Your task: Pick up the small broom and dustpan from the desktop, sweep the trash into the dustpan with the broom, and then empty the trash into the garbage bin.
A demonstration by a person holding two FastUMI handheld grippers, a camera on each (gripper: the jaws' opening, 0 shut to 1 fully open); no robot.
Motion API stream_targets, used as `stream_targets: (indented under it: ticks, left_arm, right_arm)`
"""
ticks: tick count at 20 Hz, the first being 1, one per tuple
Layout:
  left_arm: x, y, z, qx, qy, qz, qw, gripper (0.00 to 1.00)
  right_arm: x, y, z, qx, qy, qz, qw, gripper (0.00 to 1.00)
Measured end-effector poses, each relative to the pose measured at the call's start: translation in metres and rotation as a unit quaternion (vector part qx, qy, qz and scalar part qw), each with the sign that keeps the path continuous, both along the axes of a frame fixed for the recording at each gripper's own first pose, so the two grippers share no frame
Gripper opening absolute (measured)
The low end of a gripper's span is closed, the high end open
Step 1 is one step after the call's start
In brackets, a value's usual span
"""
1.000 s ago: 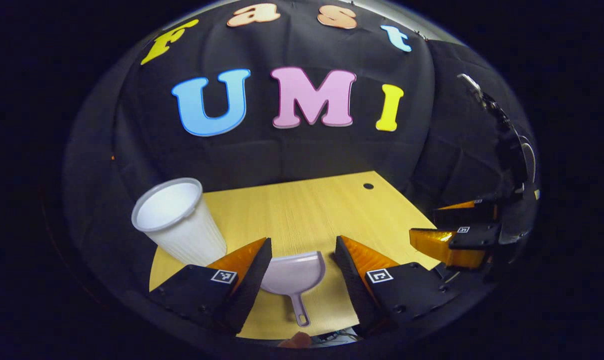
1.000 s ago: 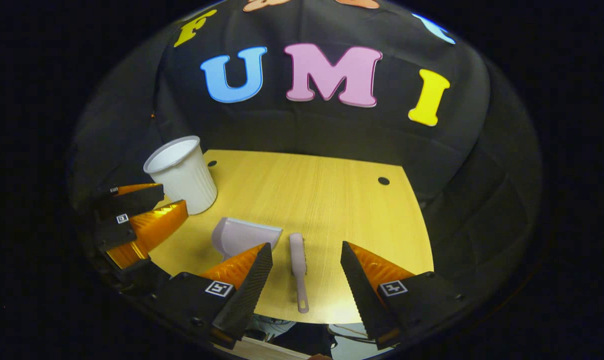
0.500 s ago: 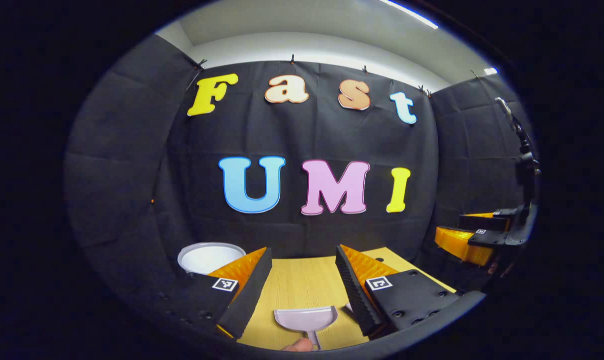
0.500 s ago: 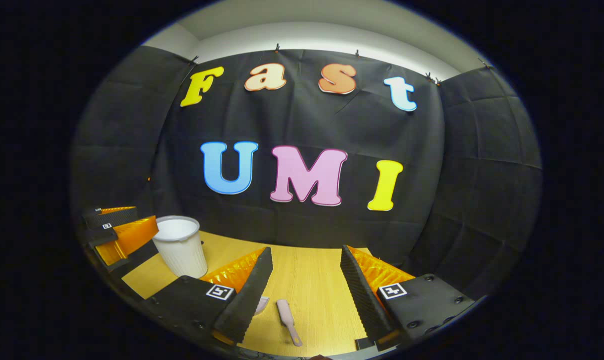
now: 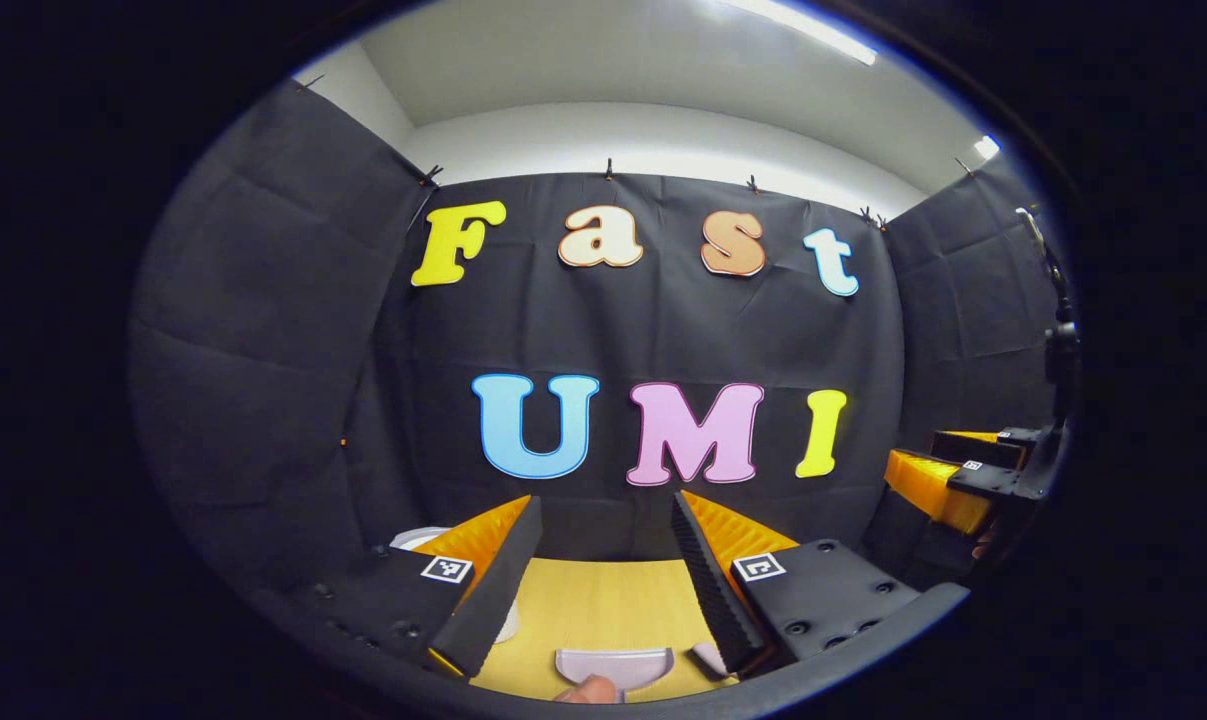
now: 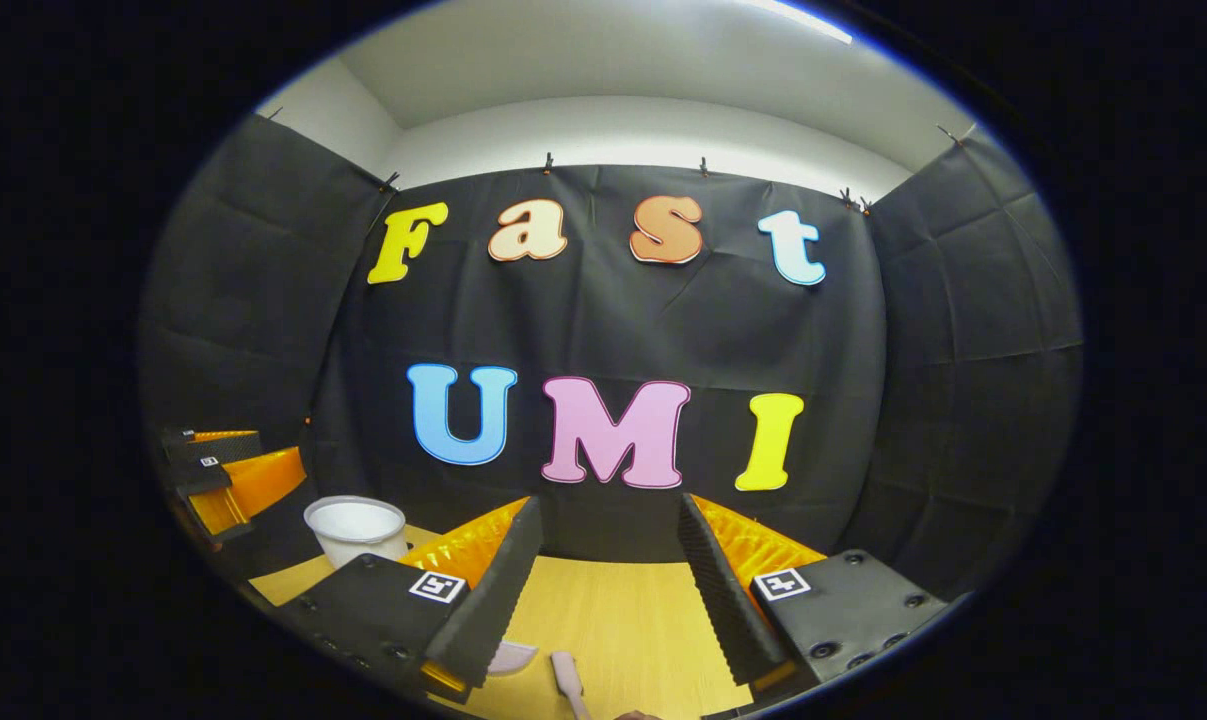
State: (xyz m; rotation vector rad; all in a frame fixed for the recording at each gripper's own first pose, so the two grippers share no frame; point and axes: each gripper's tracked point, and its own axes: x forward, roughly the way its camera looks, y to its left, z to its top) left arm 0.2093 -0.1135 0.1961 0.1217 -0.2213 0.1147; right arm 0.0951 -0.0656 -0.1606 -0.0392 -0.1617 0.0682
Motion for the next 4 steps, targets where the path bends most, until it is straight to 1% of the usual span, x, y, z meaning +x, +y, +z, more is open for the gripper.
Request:
stream_targets:
  ticks: [1,2,3,4]
  left_arm:
    - [-0.0011,-0.0004,0.0027,0.007,-0.006,0.008,1.000,0.77]
    - [-0.0006,-0.0019,0.0014,0.012,-0.002,0.012,1.000,0.77]
    - [-0.0024,-0.0059,0.0006,0.012,0.000,0.009,1.000,0.77]
    - [-0.0035,-0.0103,0.0039,0.014,-0.005,0.002,1.000,0.77]
  right_arm:
    - [0.0017,0.0000,-0.0002,0.003,-0.003,0.001,1.000,0.85]
    - [0.0038,0.0005,-0.0054,0.001,0.009,0.004,1.000,0.89]
    - [0.0006,0.0027,-0.0090,0.002,0.018,0.009,1.000,0.89]
    - [0.0013,0.0025,-0.0102,-0.001,0.012,0.009,1.000,0.89]
